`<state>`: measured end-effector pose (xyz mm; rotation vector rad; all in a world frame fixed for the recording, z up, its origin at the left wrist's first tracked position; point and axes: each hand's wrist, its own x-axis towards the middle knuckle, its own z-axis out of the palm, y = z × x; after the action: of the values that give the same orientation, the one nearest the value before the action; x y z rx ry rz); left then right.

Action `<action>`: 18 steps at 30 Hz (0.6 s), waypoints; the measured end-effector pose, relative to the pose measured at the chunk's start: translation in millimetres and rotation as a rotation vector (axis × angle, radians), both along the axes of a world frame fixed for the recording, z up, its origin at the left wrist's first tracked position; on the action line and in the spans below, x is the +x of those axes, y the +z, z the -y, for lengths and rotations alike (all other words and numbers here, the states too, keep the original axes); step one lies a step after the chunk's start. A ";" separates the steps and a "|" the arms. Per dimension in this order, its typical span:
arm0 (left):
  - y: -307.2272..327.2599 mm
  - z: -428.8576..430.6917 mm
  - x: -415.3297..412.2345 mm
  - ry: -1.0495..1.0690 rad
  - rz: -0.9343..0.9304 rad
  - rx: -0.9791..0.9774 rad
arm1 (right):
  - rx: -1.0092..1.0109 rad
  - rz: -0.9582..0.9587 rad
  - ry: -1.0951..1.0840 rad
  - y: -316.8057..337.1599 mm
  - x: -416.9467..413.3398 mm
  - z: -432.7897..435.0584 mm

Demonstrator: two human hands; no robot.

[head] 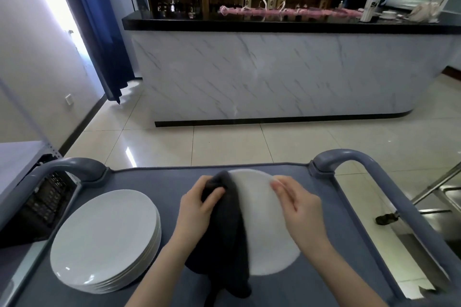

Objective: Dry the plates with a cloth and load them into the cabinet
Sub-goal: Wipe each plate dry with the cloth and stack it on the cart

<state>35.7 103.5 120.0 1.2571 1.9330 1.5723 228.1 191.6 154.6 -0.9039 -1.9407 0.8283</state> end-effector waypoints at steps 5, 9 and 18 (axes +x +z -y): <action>-17.5 8.6 13.5 0.258 0.189 -0.024 | -0.165 -0.236 -0.211 -13.1 -10.8 18.1; -3.5 10.0 -1.8 0.093 0.047 -0.045 | -0.086 -0.106 -0.082 -6.6 0.0 4.4; 12.2 -3.7 1.6 -0.147 -0.273 -0.082 | 0.075 0.145 0.141 -7.6 -2.5 0.2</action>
<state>37.3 107.2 132.2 1.6077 1.9875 1.2924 225.6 191.3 146.9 -0.8083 -2.1672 0.7826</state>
